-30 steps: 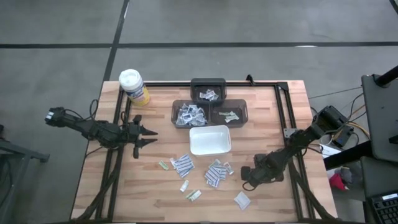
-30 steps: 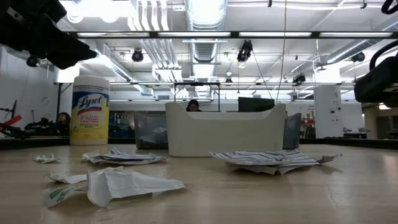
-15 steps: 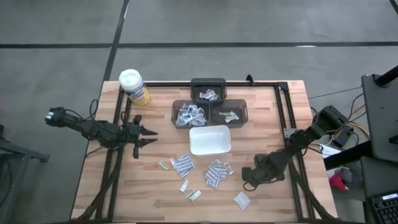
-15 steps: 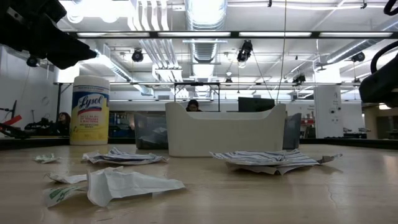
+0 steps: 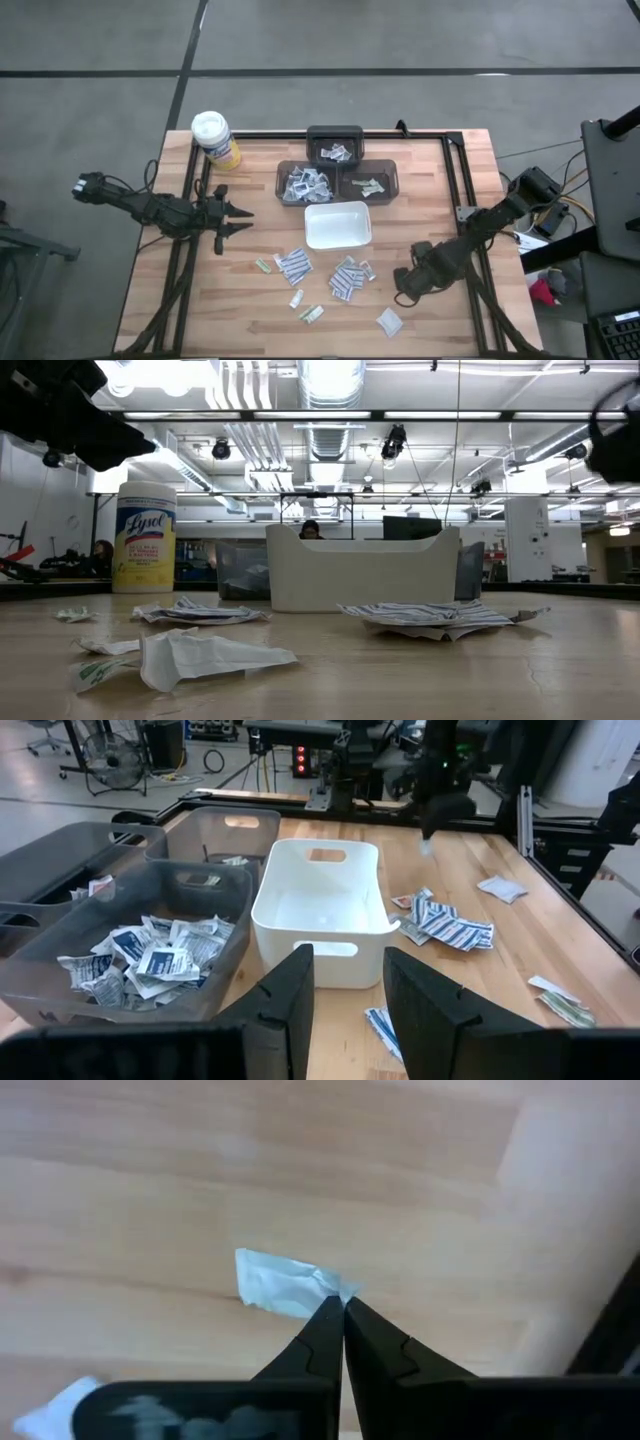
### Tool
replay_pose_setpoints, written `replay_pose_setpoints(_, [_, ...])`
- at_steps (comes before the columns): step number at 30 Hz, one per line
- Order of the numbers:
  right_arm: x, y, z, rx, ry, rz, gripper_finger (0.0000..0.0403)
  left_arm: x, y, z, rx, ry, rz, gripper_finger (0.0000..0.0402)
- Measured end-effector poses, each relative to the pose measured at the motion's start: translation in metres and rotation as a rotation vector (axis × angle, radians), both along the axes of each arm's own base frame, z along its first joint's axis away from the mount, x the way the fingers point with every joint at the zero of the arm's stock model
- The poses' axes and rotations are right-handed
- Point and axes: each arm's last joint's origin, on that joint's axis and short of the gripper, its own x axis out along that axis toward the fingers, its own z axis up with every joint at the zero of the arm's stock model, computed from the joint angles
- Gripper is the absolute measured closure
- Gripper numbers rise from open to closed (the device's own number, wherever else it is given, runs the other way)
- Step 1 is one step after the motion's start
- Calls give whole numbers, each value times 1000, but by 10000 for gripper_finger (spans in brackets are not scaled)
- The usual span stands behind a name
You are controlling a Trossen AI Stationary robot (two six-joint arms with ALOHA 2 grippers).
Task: Pick & Place First Aid Supplies
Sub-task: Put the green bandage into the bottom right black bin
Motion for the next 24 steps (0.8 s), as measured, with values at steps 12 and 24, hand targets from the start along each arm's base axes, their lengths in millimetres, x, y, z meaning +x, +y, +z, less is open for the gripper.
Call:
replay_pose_setpoints(12, [20,-5,75,-402,-413,145,394,0,0,0,-4,0,1,284])
replay_pose_setpoints(24, [48,-43,118,-963,-545,370,394,0,0,0,-6,1,2,284])
